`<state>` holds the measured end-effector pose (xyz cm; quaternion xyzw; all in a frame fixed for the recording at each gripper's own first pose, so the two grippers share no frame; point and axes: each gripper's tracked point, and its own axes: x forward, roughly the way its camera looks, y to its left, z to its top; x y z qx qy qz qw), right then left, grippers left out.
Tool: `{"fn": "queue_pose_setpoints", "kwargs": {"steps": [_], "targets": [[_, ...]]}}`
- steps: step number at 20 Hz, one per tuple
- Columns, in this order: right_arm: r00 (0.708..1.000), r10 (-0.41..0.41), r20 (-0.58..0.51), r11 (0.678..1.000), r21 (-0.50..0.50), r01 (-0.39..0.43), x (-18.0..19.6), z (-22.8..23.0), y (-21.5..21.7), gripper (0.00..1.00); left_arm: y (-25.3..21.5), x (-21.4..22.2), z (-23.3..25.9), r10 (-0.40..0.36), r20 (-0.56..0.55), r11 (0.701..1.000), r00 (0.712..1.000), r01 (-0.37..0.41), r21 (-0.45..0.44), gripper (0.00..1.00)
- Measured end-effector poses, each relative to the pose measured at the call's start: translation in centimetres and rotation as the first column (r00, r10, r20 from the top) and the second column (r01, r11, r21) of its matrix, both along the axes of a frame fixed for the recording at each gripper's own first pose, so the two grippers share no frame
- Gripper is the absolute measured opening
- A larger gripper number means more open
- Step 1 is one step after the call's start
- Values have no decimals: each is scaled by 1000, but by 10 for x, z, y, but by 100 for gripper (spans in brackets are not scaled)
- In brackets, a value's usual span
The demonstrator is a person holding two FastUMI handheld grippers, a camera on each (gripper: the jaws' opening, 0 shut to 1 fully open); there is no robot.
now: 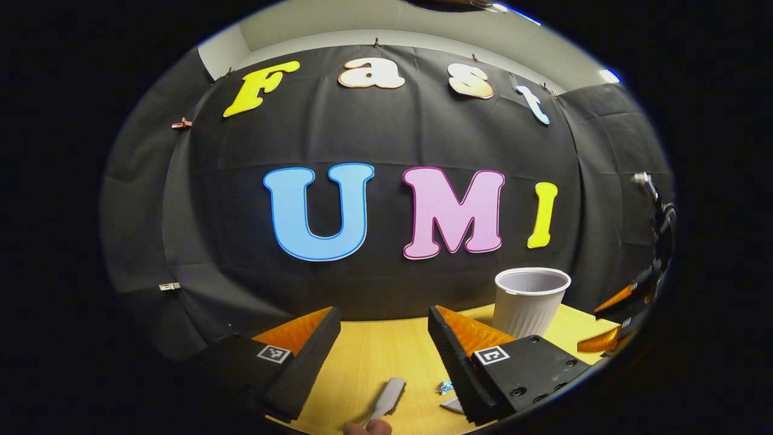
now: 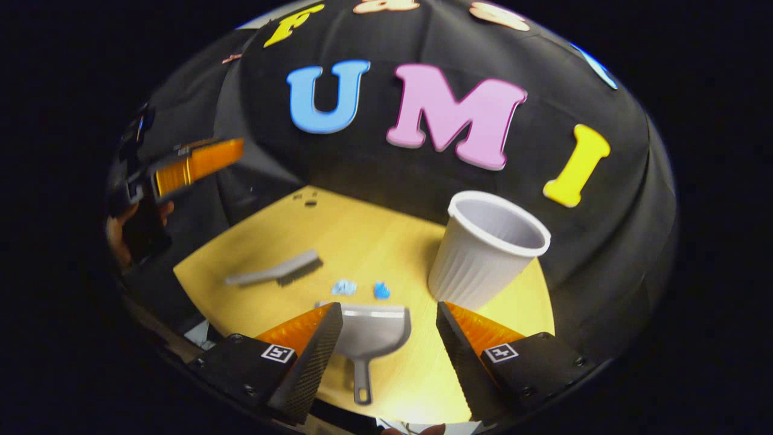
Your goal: Pick up the small broom and dustpan from the desktop, sweep the trash into the dustpan with the broom, and then empty the trash into the garbage bin.
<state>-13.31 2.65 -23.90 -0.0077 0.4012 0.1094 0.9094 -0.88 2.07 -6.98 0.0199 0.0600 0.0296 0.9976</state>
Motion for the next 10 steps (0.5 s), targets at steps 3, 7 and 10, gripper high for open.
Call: {"fn": "queue_pose_setpoints", "kwargs": {"steps": [3,7,10], "targets": [[986,47,-163,998,-30,-53,-34,-53,8,98,1,-5,-5,16,-6,1000,1000,-16,-4,94],[945,56,-322,998,-2,-60,-57,-110,19,98,2,-12,-13,27,-23,1000,999,-26,7,94],[912,44,-407,998,-15,-55,-64,-156,21,98,3,-18,-18,37,-48,999,998,-37,1,94]]}}
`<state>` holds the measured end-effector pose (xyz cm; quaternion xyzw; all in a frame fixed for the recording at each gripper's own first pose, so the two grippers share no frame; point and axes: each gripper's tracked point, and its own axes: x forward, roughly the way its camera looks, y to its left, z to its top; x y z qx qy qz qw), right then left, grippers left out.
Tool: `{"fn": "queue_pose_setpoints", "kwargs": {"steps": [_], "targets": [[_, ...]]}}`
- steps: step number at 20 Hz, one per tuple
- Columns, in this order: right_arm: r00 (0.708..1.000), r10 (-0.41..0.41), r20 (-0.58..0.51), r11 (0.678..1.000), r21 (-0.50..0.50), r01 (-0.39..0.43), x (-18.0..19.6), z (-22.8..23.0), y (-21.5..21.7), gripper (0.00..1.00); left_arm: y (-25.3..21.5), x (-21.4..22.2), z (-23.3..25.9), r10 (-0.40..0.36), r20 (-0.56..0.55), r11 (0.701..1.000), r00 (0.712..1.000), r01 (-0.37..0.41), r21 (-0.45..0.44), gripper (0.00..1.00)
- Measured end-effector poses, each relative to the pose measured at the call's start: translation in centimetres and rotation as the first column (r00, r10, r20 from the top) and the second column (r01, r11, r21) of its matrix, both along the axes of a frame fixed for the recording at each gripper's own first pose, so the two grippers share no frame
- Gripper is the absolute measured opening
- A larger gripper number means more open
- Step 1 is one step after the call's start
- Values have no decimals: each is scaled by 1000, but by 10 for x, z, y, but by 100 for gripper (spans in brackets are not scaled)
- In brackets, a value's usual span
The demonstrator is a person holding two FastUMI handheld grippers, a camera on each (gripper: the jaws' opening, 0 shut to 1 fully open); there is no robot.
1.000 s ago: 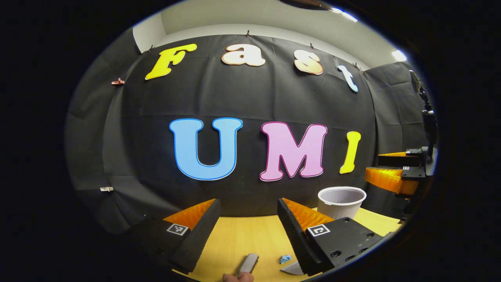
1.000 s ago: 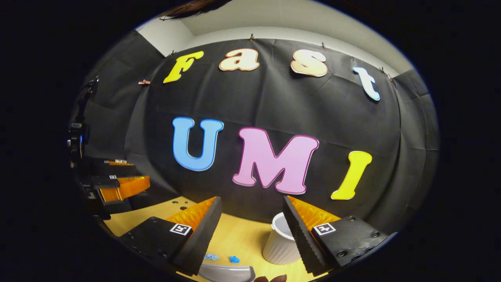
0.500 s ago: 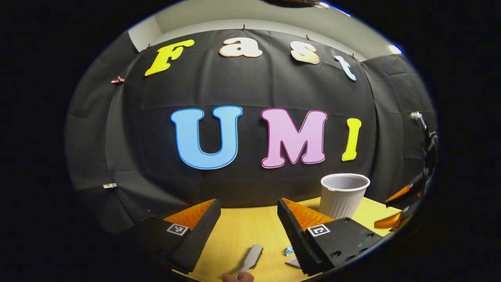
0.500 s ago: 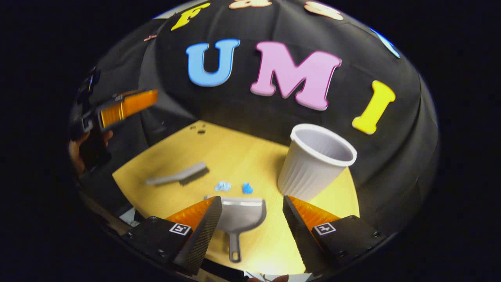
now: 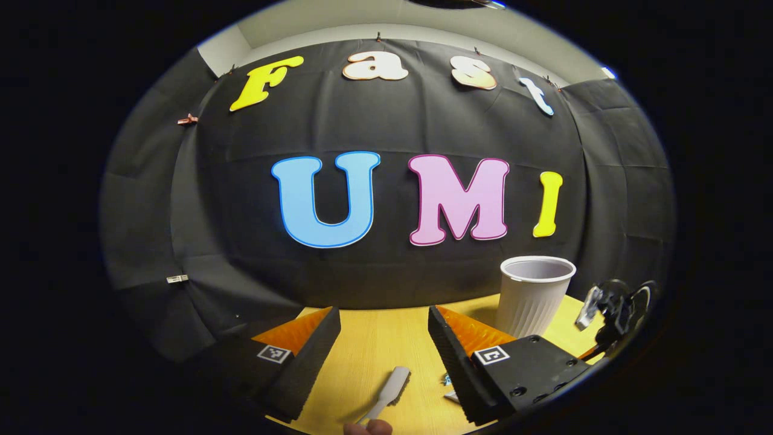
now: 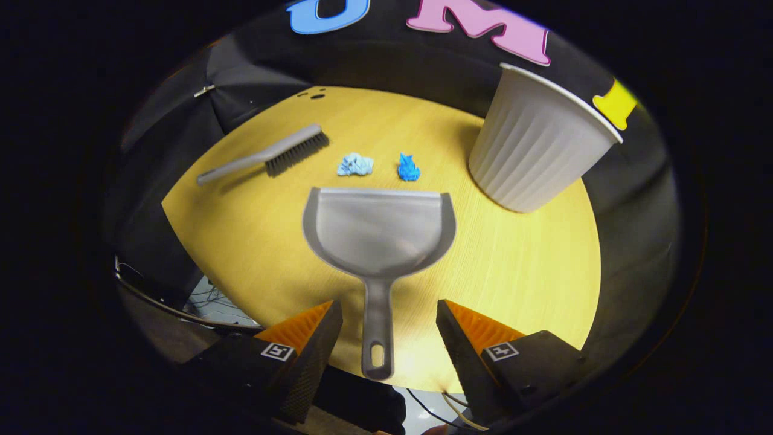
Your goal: Pick up the small broom and dustpan from the desktop, sweep the trash into the dustpan with the broom, and then empty the trash into the garbage bin.
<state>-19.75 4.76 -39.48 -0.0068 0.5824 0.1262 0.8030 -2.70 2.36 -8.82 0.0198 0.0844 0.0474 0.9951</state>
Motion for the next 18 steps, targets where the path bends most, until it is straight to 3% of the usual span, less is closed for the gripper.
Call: {"fn": "queue_pose_setpoints", "kwargs": {"steps": [4,8,12,13,16,18], "targets": [[994,-61,-86,997,48,65,6,-30,17,98,2,-7,-6,13,-26,1000,1000,-12,9,94],[992,-65,-105,997,36,69,18,-51,30,96,6,-14,-11,29,-54,1000,998,-28,14,94],[989,-79,-124,997,8,80,21,-65,34,85,11,-19,-15,38,-73,999,997,-36,31,94],[988,-81,-133,997,-22,78,21,-70,29,78,12,-20,-19,41,-82,999,996,-38,37,94],[988,-82,-132,997,-7,82,27,-73,32,38,19,-21,-30,51,-119,998,992,-47,36,95],[992,-36,-118,999,-6,36,27,-72,28,37,16,-18,-46,25,-170,999,985,-21,24,94]]}}
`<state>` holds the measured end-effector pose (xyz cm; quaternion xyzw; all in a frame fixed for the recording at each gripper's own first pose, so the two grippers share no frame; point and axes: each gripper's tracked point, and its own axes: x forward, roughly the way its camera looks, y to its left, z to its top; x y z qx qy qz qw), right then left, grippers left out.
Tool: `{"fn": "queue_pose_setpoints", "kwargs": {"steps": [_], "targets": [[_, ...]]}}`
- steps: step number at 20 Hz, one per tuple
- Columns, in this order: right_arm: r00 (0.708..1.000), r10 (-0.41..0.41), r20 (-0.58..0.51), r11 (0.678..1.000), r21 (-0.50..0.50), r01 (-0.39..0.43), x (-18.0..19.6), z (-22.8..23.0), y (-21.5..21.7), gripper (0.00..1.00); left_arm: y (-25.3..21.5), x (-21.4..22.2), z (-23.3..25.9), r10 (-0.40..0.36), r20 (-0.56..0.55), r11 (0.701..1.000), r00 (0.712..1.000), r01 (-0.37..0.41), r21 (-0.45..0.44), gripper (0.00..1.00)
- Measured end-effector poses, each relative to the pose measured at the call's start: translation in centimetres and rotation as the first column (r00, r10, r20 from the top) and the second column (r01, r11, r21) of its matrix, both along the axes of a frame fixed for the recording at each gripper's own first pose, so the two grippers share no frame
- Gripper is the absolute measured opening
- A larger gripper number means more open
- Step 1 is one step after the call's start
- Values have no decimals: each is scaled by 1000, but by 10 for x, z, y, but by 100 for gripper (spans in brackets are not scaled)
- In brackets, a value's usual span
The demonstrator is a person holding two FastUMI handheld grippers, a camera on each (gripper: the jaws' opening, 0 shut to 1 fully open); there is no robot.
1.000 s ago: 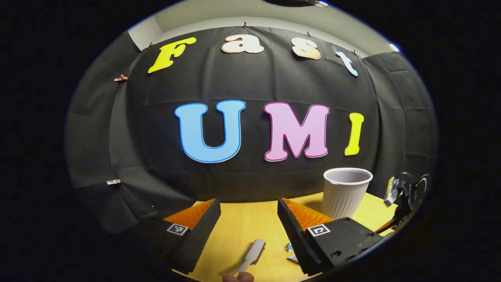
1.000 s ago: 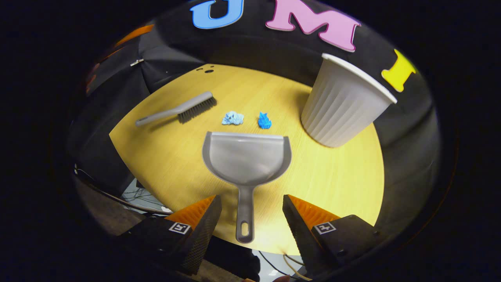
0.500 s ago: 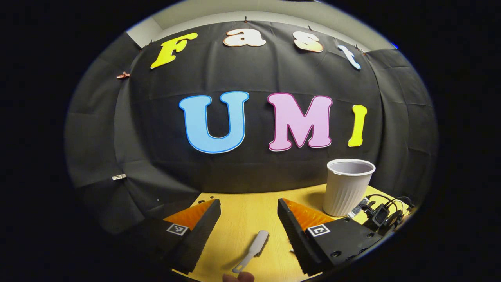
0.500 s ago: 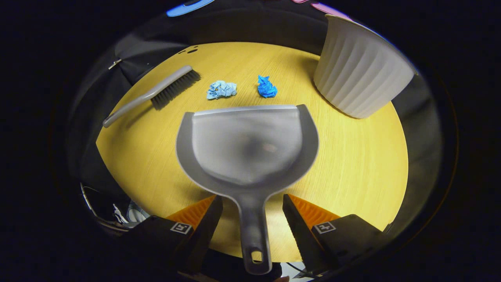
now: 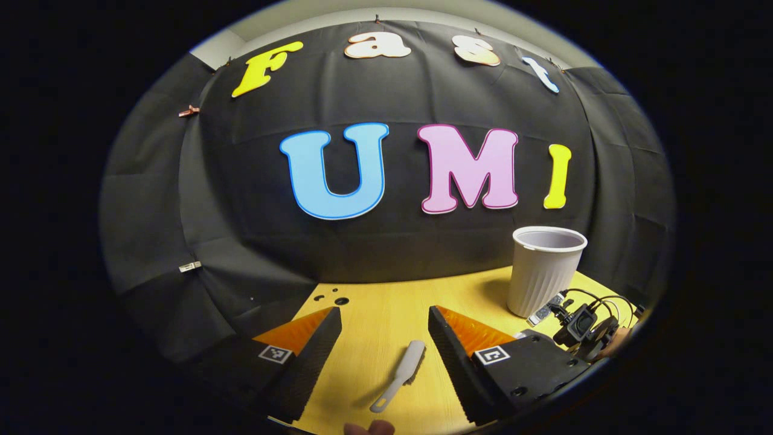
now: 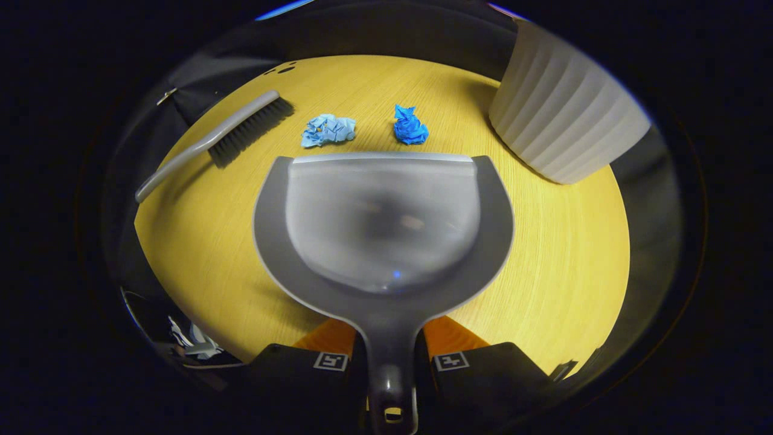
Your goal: Pick up the small broom and dustpan from the desktop, sweep the trash into the dustpan with the broom, and then empty the trash into the garbage bin.
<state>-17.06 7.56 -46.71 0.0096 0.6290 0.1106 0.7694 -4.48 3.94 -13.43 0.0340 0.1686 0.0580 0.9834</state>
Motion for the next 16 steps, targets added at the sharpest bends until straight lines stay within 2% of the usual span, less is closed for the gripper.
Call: {"fn": "queue_pose_setpoints", "kwargs": {"steps": [1,2,3,4,6,9,12,16], "targets": [[1000,6,-3,1000,15,-6,-3,0,1,31,-3,0,-15,-24,-50,1000,998,24,-15,94],[1000,14,0,999,29,-14,-6,5,2,41,-6,-1,-34,-51,-109,998,993,48,-34,94],[1000,25,7,999,41,-26,-7,8,3,36,-9,-1,-55,-78,-170,996,982,70,-52,94],[999,37,9,998,45,-38,-9,9,2,35,-11,-3,-78,-102,-238,994,966,89,-66,94],[999,45,11,997,55,-46,-12,12,1,35,-11,-3,-119,-131,-372,991,919,111,-77,94],[998,55,26,994,92,-58,-12,18,3,35,-8,-14,-175,-158,-534,987,831,144,-67,94],[997,70,30,994,83,-72,-14,19,-2,35,-6,-12,-219,-181,-636,982,750,167,-83,92],[998,65,23,995,72,-67,-16,17,-11,35,0,-10,-263,-192,-734,981,651,146,-127,90]]}}
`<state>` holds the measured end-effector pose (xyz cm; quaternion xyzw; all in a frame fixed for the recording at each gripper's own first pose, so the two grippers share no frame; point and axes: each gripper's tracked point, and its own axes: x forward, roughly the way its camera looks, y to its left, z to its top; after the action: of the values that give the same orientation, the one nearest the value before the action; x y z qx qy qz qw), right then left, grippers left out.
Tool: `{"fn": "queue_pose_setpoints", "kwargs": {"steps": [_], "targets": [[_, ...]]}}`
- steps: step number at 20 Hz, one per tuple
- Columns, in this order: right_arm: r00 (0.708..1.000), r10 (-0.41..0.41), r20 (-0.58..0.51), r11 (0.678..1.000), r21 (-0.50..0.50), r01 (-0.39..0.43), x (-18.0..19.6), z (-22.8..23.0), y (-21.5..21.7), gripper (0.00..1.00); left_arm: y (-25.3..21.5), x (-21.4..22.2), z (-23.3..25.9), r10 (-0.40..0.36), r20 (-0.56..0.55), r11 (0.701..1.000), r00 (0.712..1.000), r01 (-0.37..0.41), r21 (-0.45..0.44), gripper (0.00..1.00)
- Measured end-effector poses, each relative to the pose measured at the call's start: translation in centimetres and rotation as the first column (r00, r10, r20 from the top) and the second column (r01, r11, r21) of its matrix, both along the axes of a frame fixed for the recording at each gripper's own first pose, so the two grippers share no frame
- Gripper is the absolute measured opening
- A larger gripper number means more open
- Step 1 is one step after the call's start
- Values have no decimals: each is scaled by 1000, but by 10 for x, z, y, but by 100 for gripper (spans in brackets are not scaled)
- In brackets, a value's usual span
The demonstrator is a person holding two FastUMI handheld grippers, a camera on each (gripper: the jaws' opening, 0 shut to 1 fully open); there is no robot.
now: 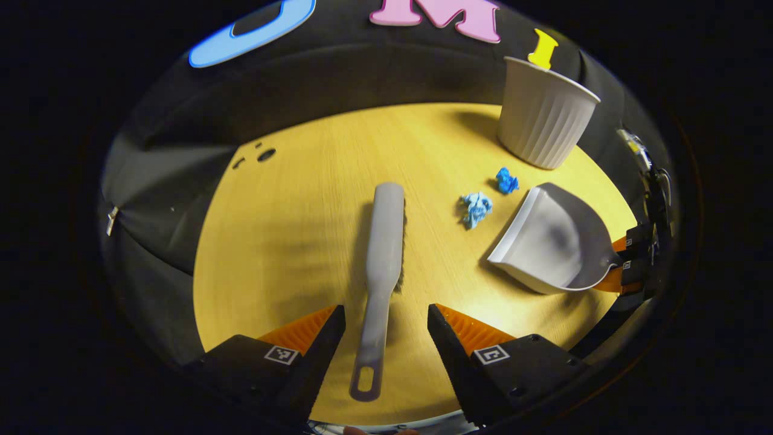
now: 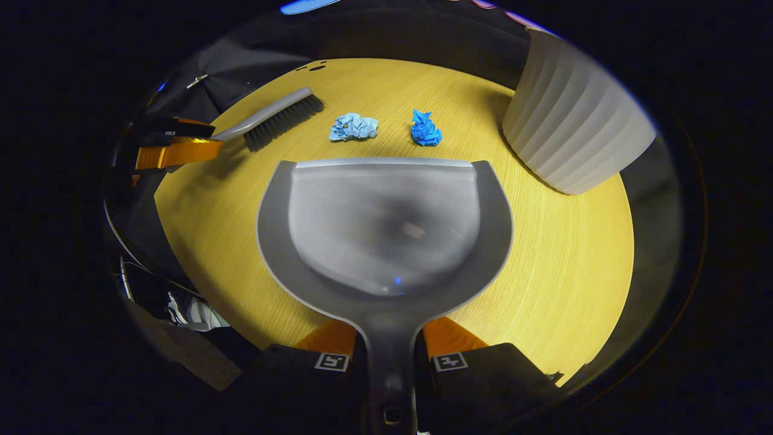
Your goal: Pick up the small broom and dustpan from the desktop, sweep the trash into the dustpan with the broom, and then empty the trash into the garbage bin.
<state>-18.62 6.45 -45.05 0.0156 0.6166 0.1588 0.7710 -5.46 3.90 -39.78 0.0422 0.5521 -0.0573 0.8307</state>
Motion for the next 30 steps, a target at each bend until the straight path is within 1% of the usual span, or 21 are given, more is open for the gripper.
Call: {"fn": "queue_pose_setpoints", "kwargs": {"steps": [3,4,6,9,11,13,14,15,16,18,19,20,21,22,24,25,26,28,30], "targets": [[1000,6,0,1000,-6,-6,1,-2,-4,36,-1,2,-21,5,-75,1000,997,-6,-13,85],[1000,17,9,1000,-22,-17,3,-3,-8,35,-1,4,-26,3,-91,1000,996,-5,-13,82],[1000,28,7,999,-36,-28,3,-6,-11,35,-1,7,-34,-8,-111,1000,994,7,-3,81],[999,38,-21,998,-38,-39,2,-13,-13,36,0,7,-44,-17,-150,1000,989,18,8,73],[999,47,-17,998,-31,-48,5,-12,-13,36,0,8,-48,-16,-160,1000,987,18,10,58],[998,52,-27,998,-23,-53,5,-15,-12,36,-2,10,-48,-17,-157,1000,987,18,7,48],[999,44,-17,999,-17,-44,8,-14,-11,35,-1,10,-44,-19,-160,1000,987,20,7,30],[999,41,-12,999,-3,-41,10,-14,-8,36,0,10,-48,-25,-168,1000,985,28,12,34],[999,30,-11,999,13,-30,14,-13,-6,35,1,10,-48,-32,-172,999,985,36,22,30],[999,11,-34,998,60,-9,14,-11,2,35,3,16,-47,-43,-165,998,985,51,39,29],[999,9,-44,998,68,-6,14,-10,3,36,3,19,-46,-49,-157,997,986,57,42,29],[998,12,-55,997,77,-7,15,-9,3,35,0,23,-44,-57,-150,997,987,63,39,31],[999,11,-43,998,68,-8,17,-8,1,35,-3,27,-43,-66,-146,997,987,71,30,25],[999,20,-28,998,54,-18,20,-9,0,35,-8,33,-44,-81,-142,996,987,85,24,28],[999,44,-32,998,42,-43,19,-9,-1,35,-15,47,-46,-125,-132,991,983,130,31,28],[998,51,-34,998,39,-49,19,-10,-2,35,-19,56,-48,-152,-126,987,980,158,38,24],[998,59,-33,998,33,-58,19,-11,-3,35,-23,65,-48,-177,-122,982,977,183,40,31],[996,79,-31,997,19,-78,18,-12,-5,35,-36,83,-51,-226,-110,972,968,231,41,30],[997,78,-28,997,21,-77,19,-12,-5,35,-54,94,-52,-295,-108,954,949,299,29,28]]}}
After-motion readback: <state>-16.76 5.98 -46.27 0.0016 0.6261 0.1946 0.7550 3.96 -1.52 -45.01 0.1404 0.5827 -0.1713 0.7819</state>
